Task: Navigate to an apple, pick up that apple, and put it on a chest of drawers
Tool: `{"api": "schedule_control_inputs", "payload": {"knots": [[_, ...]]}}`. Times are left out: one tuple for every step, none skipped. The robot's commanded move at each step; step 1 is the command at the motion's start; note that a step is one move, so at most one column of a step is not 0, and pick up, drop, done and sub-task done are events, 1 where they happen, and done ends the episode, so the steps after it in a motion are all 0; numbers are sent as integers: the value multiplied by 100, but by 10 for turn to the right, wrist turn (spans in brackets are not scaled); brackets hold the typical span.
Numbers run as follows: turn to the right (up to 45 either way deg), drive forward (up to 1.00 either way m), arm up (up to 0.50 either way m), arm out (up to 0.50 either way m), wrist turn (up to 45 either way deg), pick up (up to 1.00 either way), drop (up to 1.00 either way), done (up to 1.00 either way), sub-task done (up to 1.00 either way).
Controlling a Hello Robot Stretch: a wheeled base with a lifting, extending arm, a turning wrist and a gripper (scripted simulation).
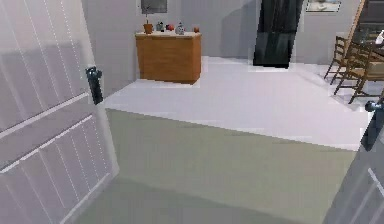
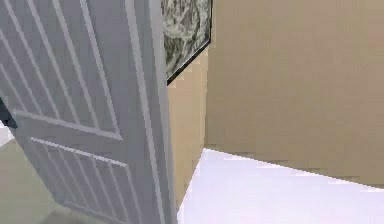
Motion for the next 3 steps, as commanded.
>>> {"api": "schedule_control_inputs", "payload": {"knots": [[0,10,0,0,0,0,0,0,0],[90,0,0,0,0,0,0,0,0],[30,0,0,0,0,0,0,0,0]]}}
